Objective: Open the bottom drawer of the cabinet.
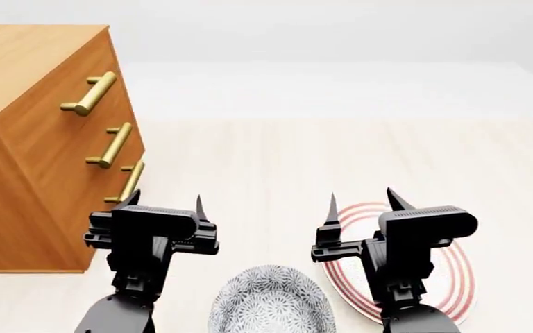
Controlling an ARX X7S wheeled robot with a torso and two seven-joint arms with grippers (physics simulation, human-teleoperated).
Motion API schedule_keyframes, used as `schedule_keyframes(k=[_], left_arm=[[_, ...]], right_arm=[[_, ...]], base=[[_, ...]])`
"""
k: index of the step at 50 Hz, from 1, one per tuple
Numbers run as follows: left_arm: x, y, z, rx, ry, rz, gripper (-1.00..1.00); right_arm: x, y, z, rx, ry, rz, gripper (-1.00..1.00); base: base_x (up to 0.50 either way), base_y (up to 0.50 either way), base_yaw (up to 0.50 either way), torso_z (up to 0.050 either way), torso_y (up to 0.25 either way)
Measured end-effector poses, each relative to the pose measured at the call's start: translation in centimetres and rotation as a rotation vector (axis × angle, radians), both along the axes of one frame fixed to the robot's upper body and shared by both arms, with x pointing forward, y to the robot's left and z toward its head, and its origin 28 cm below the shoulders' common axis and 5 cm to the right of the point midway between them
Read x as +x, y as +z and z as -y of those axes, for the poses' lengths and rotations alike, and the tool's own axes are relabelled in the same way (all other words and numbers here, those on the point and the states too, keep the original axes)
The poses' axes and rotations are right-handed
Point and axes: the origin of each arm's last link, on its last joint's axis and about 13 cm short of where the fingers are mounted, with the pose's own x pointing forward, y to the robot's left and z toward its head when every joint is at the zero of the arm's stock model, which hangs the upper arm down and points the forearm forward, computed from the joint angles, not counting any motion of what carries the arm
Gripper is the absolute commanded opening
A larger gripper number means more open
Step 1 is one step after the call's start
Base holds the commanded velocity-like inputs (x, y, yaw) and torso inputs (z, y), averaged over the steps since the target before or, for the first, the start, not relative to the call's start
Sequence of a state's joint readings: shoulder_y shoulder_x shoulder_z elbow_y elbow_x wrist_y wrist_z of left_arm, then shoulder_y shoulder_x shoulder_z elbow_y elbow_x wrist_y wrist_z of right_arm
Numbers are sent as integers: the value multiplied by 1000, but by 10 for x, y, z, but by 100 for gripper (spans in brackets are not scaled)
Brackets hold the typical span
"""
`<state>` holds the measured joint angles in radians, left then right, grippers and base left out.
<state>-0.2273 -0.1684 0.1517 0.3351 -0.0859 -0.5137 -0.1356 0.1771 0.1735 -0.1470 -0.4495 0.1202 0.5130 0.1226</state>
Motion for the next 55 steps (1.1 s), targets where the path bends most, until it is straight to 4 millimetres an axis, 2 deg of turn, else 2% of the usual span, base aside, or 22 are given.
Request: schedule_keyframes(k=[14, 25, 44, 55], left_arm=[[22, 16, -8, 314, 36, -124, 100], [42, 16, -10, 508, 31, -186, 100], [74, -2, -8, 740, 40, -275, 100], [82, -10, -7, 805, 37, -308, 100]], right_arm=[[2, 0, 0, -7, -6, -12, 100], [2, 0, 0, -9, -5, -16, 100], [2, -1, 0, -10, -2, -18, 100], [2, -2, 0, -6, -3, -20, 100]], base=[[0, 0, 0, 0, 0], [0, 0, 0, 0, 0], [0, 0, 0, 0, 0], [0, 0, 0, 0, 0]])
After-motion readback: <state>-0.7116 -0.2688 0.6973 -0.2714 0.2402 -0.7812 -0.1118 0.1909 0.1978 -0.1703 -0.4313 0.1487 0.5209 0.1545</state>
